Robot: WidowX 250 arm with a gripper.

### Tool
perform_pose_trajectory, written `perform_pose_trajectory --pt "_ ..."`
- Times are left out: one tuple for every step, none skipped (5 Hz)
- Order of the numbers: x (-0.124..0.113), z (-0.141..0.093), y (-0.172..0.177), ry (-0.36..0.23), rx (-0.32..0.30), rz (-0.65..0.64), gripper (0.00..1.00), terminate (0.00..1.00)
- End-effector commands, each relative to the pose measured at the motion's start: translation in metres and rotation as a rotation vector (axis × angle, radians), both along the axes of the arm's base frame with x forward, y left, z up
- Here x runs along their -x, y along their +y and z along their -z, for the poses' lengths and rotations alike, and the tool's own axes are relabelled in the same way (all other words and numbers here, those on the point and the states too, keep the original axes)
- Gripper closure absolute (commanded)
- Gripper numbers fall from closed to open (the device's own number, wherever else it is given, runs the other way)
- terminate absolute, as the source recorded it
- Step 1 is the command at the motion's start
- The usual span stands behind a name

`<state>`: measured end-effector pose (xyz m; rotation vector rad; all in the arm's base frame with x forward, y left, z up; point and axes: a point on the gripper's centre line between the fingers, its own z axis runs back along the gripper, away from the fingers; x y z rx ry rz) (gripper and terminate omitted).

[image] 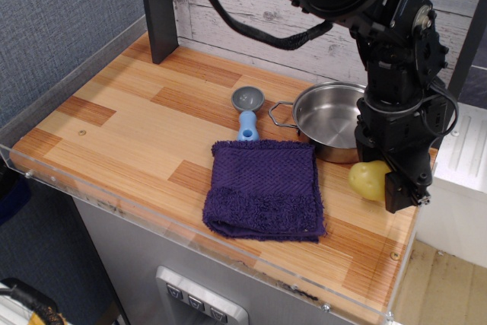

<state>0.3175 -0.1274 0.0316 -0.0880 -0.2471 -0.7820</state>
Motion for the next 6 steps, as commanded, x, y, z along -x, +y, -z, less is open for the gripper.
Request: perform_pose_trajectory --pt "0.001 -0.011 0.013 -0.032 0.034 -0.063 1.0 0.0" --pt "0.004 -0.008 0.022 -0.037 0.044 -0.12 1.0 0.0" --pt "0.003 -0.01 0.028 -0.063 -0.004 -0.202 0.0 0.0" --pt "0.002 -0.011 0.031 -0.082 -0.018 -0.249 0.0 0.0" --pt "0.001 -0.016 0.032 -0.097 -0.026 -0.26 0.0 0.0" --pt "-0.003 -0.027 0.035 -0.1 0.008 -0.295 0.0 0.0"
